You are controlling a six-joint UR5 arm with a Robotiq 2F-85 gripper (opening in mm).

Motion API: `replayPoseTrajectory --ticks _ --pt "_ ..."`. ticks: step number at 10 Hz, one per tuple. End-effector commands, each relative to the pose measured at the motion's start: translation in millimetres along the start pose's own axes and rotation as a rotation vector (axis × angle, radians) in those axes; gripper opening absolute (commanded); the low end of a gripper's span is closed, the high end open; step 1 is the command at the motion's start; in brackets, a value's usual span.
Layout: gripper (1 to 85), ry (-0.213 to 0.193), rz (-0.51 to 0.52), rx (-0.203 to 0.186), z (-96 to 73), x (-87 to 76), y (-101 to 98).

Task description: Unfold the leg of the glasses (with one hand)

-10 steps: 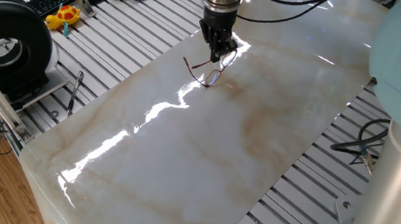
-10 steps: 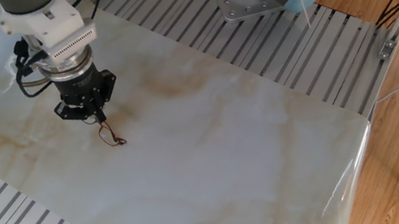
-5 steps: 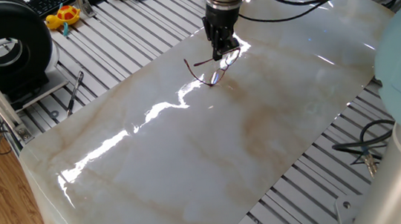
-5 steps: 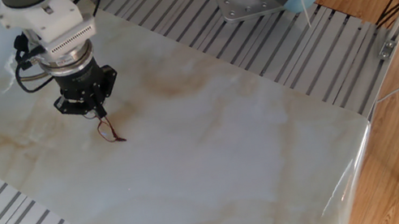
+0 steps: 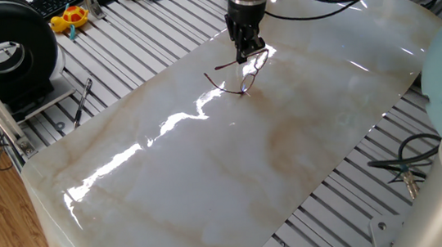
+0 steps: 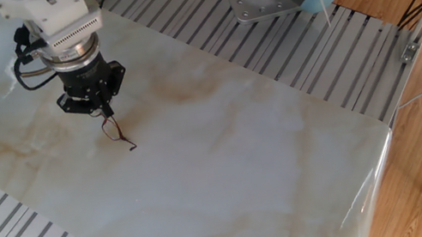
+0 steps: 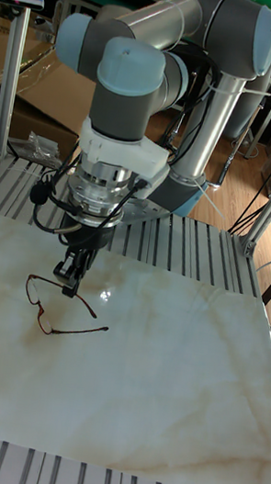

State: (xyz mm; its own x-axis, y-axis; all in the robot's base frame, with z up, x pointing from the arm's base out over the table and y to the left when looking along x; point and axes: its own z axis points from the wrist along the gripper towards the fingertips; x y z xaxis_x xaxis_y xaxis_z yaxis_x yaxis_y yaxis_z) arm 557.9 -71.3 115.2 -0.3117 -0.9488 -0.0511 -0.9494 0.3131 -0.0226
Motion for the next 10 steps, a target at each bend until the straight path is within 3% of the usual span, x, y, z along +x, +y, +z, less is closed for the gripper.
replayPoseTrajectory --ticks 1,3,6,10 --pt "1.3 -0.007 0.010 0.014 -7.3 -4.3 -1.9" --pt "1.3 -0.006 0.021 -0.005 -12.7 -5.0 5.6" --pt "1.3 -0.006 0.041 -0.026 -37.2 -15.2 21.6" --pt "1.3 -0.036 0.041 -0.017 -35.4 -26.4 17.0"
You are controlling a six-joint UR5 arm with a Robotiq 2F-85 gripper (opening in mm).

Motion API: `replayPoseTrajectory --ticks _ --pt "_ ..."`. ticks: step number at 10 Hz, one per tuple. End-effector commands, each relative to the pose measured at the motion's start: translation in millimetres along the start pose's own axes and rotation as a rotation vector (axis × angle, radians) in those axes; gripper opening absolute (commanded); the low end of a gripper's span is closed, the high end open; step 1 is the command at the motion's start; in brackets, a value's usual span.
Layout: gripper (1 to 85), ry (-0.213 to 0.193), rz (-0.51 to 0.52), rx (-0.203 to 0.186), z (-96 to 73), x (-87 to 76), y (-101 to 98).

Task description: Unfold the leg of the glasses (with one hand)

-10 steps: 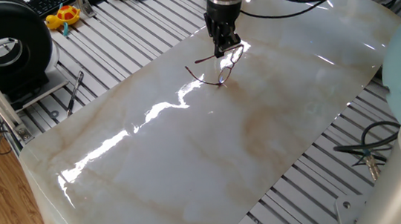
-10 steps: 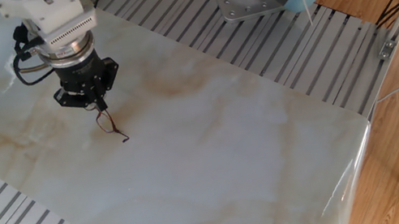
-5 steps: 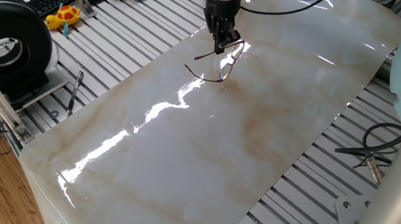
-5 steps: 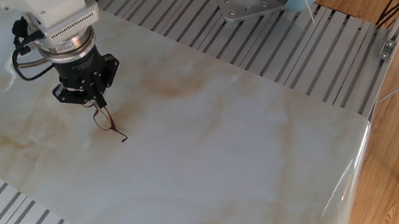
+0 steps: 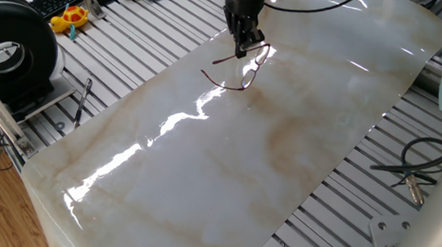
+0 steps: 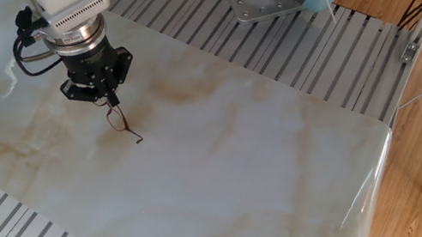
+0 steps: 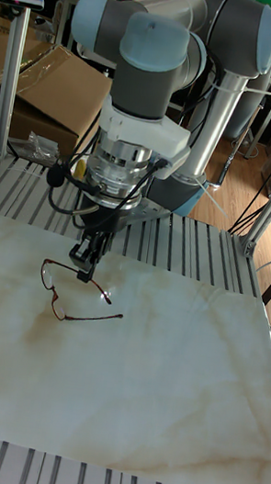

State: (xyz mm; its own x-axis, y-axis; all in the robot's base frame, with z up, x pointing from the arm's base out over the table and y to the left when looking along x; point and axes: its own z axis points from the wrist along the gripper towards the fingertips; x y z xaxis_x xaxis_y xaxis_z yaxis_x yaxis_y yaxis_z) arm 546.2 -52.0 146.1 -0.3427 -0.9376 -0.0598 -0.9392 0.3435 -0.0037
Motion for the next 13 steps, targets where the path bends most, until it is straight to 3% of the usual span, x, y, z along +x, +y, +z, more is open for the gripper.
replayPoseTrajectory --ticks 1,8,10,13 --pt "1.3 -0.037 0.006 -0.001 -4.9 -12.7 1.0" --pt "1.3 -0.069 0.006 -0.003 -5.3 -21.0 1.4" --pt "1.3 -0.092 0.029 -0.020 -10.6 -34.8 8.2" --pt "1.3 -0.107 0.039 -0.018 -11.7 -39.4 7.8"
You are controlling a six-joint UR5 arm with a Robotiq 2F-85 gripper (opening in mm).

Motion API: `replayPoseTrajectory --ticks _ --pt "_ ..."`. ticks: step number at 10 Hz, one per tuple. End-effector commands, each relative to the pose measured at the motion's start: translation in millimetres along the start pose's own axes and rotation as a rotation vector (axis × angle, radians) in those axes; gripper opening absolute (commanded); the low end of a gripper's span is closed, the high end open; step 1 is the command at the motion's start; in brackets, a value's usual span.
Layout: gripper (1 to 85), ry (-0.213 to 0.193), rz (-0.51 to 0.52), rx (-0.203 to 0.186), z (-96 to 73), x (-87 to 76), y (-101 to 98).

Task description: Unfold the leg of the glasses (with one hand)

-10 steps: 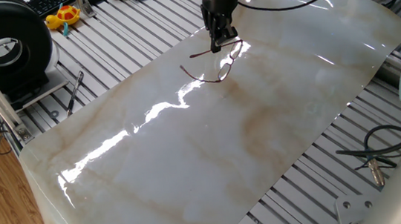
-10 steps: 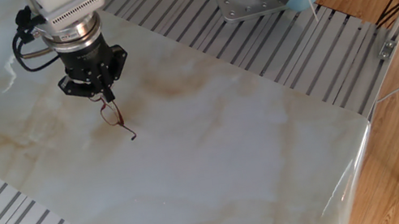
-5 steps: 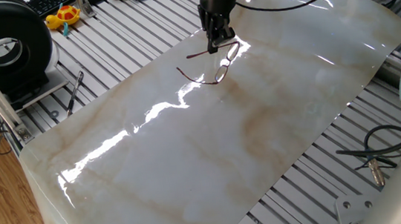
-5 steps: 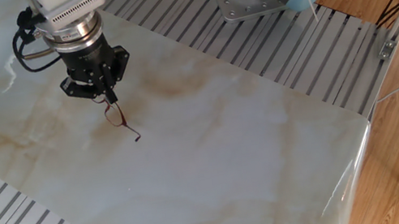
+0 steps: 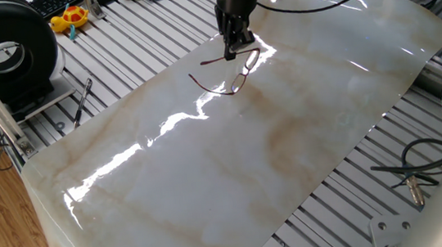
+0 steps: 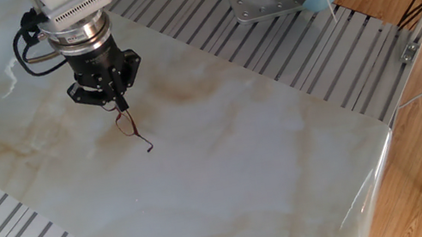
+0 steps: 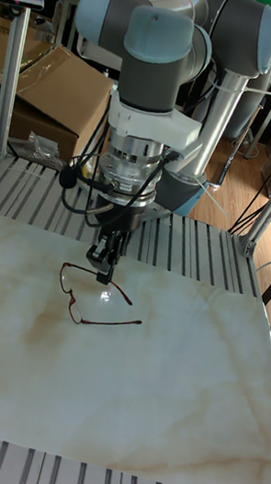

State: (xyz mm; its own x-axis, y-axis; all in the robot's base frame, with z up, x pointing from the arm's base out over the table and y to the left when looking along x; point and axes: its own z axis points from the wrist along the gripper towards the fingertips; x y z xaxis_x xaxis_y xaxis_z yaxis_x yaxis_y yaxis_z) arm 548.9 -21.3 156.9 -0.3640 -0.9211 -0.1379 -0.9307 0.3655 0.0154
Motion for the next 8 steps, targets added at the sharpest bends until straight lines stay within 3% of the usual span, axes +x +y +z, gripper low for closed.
replayPoseTrajectory --ticks 1,8 --pt "1.3 -0.037 0.014 0.000 2.1 -11.9 -3.4" --pt "1.3 -0.055 0.001 -0.003 17.1 -30.1 -6.4"
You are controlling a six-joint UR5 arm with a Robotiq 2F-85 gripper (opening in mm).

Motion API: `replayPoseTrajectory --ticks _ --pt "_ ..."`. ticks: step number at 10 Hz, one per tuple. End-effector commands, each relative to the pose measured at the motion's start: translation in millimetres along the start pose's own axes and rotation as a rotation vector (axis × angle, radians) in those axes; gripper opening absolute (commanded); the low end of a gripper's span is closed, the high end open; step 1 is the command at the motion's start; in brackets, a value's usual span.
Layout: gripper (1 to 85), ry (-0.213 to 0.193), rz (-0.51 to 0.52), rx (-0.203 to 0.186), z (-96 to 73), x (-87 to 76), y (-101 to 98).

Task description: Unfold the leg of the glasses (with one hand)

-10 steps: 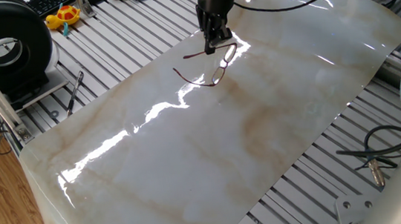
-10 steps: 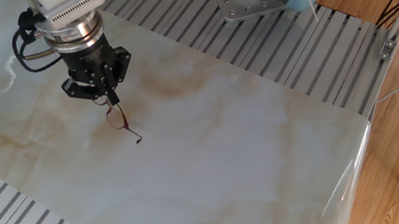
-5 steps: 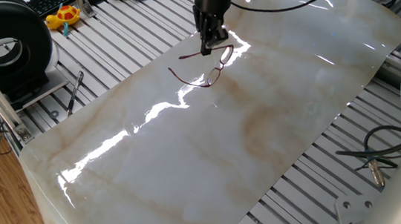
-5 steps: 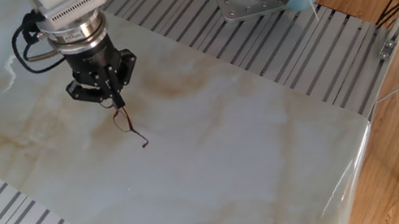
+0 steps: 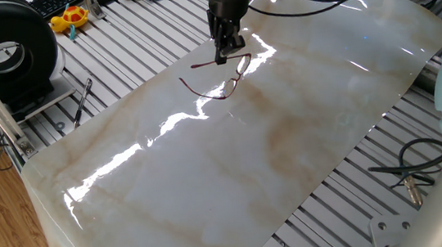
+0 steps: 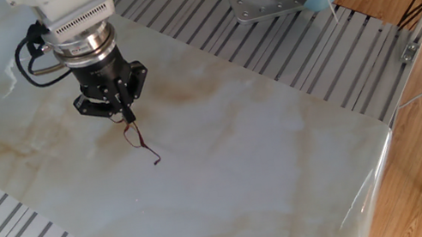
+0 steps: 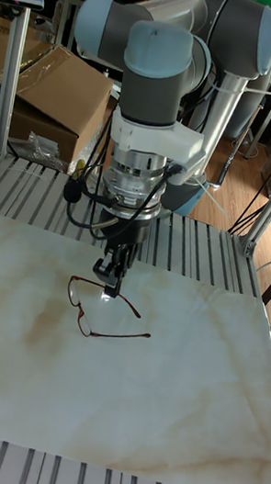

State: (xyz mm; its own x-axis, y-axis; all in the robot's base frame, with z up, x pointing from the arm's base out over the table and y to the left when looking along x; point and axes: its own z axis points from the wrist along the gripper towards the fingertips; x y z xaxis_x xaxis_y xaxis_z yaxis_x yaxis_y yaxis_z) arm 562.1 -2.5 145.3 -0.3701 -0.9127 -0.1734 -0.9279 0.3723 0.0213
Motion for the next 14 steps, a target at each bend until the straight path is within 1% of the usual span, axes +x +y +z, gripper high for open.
replayPoseTrajectory --ticks 1,6,8,10,14 --pt "1.3 -0.022 -0.011 0.005 3.7 -10.3 -2.1" --pt "1.3 -0.034 -0.017 0.017 14.6 -15.4 -10.8" --pt "1.3 -0.027 -0.033 0.029 19.1 -14.9 -15.5" --pt "1.3 -0.016 -0.038 0.034 19.2 -12.0 -16.5" --pt "1.3 -0.029 -0.033 0.030 21.0 -16.2 -15.7"
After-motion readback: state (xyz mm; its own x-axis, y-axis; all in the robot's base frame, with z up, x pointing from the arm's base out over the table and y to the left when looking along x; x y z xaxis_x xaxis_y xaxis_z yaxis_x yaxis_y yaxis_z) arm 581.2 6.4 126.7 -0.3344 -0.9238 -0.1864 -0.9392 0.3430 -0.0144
